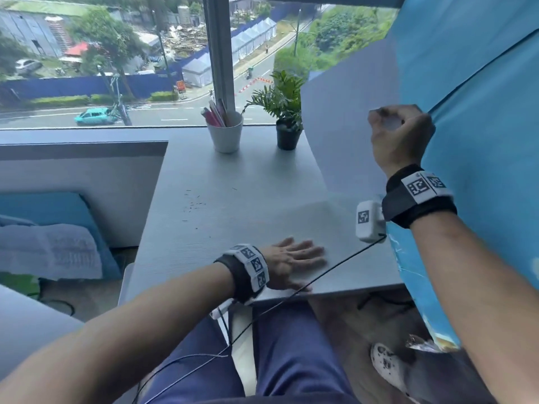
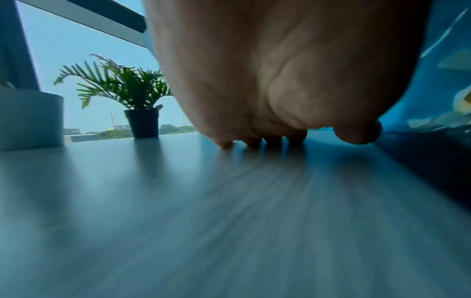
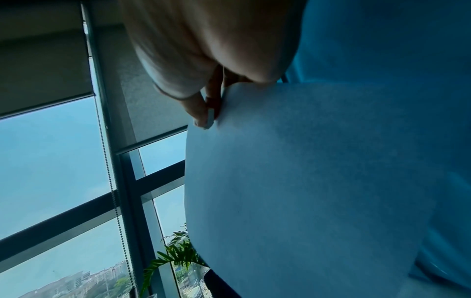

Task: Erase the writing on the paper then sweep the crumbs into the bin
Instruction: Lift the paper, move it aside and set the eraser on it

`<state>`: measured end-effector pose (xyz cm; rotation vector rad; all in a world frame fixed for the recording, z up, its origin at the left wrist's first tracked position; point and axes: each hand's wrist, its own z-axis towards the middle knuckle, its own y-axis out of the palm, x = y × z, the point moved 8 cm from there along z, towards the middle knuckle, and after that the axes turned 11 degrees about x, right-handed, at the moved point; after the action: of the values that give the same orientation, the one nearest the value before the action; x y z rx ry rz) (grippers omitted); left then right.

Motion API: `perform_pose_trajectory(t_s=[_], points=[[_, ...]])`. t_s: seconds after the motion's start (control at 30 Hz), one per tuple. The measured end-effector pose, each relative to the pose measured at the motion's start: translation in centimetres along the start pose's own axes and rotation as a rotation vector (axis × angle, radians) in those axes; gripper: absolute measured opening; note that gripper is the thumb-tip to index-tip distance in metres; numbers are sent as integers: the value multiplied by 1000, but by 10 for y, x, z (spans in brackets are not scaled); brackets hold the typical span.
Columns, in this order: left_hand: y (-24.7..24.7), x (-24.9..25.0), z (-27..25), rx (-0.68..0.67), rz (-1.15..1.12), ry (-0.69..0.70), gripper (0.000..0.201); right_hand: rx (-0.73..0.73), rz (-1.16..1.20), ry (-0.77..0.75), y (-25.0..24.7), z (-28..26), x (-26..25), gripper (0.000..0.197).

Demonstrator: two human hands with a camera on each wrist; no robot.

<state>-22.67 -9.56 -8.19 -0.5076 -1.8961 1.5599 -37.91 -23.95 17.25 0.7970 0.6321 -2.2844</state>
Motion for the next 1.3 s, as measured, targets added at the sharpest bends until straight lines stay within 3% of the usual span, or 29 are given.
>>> perform_pose_trajectory(t_s=[0.17, 0.3, 0.37, 0.43, 0.53, 0.67, 0.73, 0.87, 1.0, 1.2, 1.3], points=[[-12, -77, -45, 6, 68, -247, 73, -121, -38, -51, 7, -9, -4, 28], [-26, -138, -83, -1, 109, -588, 109, -215, 97, 88, 22, -18, -8, 26], [-35, -151, -90, 27, 123, -730, 97, -238, 120, 229, 32, -20, 9, 23], [-50, -151, -87, 169, 57, -822, 83, -313, 62, 341, 45, -31, 36, 19], [-68, -134, -70, 331, -28, -740, 70, -453, -161, 384, 57, -59, 81, 18], [-53, -92, -42, 226, -104, -425, 71, -575, -353, 380, 58, -94, 122, 17], [-39, -79, -33, 142, -110, -345, 72, -644, -407, 377, 58, -109, 131, 15], [-17, -77, -22, 5, -29, -343, 68, -724, -582, 255, 60, -124, 135, 4], [-16, -84, -19, -16, -18, -337, 69, -917, -592, 158, 62, -138, 119, 13], [-18, -91, -24, -7, -4, -323, 72, -1018, -604, 95, 33, -174, 109, 57], [-17, -103, -37, -19, -38, -397, 91, -1049, -601, 44, 20, -196, 116, 68]])
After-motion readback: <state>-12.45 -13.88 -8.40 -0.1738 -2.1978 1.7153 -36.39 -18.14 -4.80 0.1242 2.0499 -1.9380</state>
